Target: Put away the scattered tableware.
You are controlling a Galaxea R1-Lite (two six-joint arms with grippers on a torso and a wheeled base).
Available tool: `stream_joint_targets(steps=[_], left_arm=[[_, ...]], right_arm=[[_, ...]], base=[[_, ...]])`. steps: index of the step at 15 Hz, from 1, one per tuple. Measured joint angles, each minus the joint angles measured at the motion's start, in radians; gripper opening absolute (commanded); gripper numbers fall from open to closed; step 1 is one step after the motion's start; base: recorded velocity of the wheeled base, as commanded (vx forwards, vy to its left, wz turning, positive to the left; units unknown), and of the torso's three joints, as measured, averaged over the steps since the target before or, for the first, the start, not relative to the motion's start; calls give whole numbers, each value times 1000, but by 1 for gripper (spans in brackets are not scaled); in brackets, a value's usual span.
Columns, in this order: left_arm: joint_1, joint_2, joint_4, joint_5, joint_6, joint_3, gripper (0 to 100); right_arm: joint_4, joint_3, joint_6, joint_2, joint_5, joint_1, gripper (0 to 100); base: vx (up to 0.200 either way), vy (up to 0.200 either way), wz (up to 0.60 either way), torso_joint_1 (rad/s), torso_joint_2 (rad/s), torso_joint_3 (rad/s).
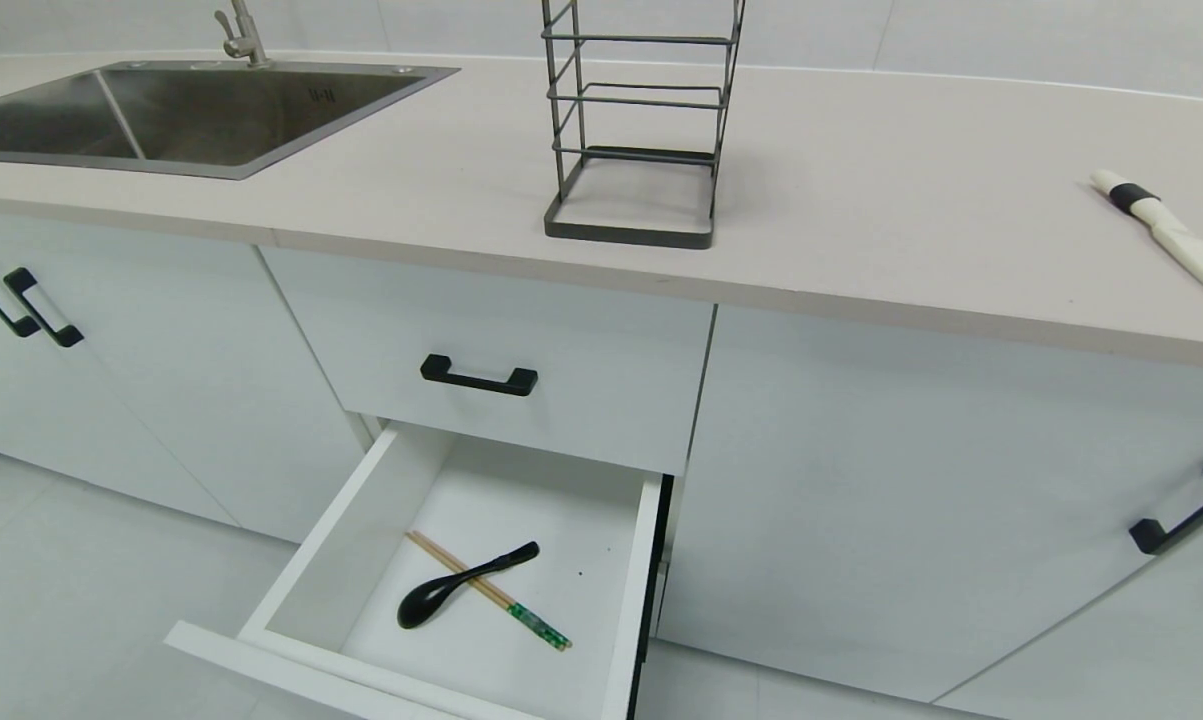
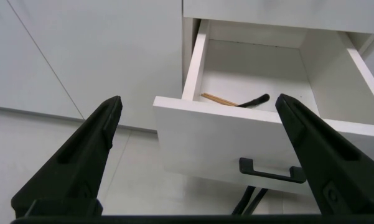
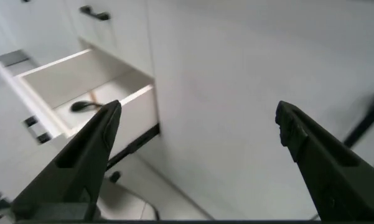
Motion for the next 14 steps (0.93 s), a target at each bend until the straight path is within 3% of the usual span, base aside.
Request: stream_joint_targets(steps=[6, 9, 12, 14], left_arm=[[0, 0, -1, -4, 3, 0, 100], [1, 0, 0, -4, 1, 0, 100], [0, 0, 0, -6, -3, 0, 100], [0, 0, 0, -8, 4, -1, 100]], right_arm=[[36, 15, 18, -122, -21, -163, 100], [49, 84, 21, -182, -66, -184, 100], [211, 112, 43, -207, -264, -184, 100], [203, 114, 64, -213, -290, -184, 100]], base=[[0, 0, 0, 0, 0, 0], [0, 0, 0, 0, 0, 0], [0, 0, 0, 0, 0, 0], [0, 0, 0, 0, 0, 0]])
